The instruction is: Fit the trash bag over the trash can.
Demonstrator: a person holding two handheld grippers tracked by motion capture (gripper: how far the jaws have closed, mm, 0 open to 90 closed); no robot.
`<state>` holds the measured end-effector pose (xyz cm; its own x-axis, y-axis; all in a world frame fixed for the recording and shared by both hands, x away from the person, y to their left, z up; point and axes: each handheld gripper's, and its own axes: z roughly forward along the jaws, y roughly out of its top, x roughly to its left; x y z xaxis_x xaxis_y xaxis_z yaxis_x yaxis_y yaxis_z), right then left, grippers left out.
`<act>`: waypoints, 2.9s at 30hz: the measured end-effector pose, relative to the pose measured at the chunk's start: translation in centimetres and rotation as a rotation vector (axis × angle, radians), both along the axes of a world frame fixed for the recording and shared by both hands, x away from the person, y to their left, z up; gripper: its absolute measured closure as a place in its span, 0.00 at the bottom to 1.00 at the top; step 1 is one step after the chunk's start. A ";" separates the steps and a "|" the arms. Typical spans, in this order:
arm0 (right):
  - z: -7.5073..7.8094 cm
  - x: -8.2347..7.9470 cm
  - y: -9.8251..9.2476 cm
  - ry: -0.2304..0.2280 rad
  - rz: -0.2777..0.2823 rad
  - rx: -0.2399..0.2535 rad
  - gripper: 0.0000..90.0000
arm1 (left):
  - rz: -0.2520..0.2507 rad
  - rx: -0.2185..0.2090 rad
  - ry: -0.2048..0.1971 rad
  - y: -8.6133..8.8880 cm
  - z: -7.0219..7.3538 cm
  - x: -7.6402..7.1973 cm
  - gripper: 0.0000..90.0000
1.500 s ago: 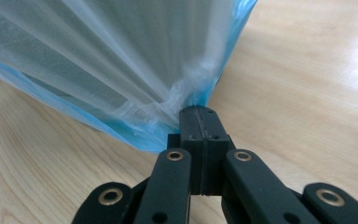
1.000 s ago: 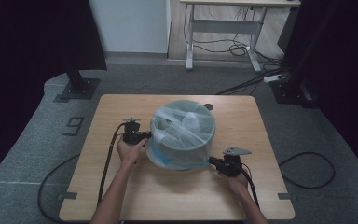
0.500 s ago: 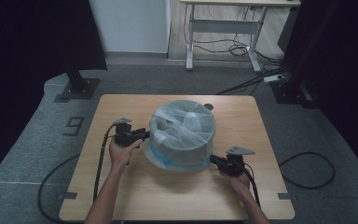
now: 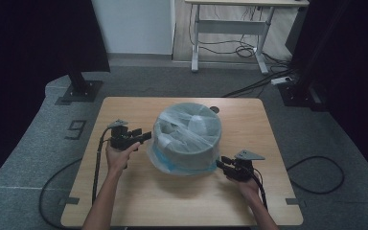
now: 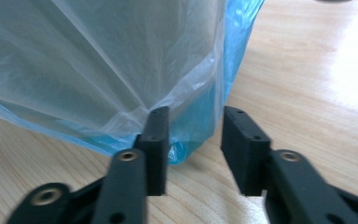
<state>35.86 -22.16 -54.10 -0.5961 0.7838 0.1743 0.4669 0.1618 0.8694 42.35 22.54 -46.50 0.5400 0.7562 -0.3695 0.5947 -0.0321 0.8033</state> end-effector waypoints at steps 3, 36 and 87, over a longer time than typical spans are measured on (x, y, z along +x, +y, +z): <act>0.3 -0.4 -0.3 -0.023 -0.013 -0.003 0.56 | -0.008 0.006 -0.025 0.5 0.8 -0.5 0.41; 1.4 -3.3 -5.4 -0.081 -0.067 0.047 0.49 | -0.217 -0.006 -0.144 -6.7 11.8 0.0 0.37; 1.3 -3.6 -6.4 -0.070 -0.112 0.067 0.50 | -0.335 0.432 0.238 -20.2 8.6 7.0 0.40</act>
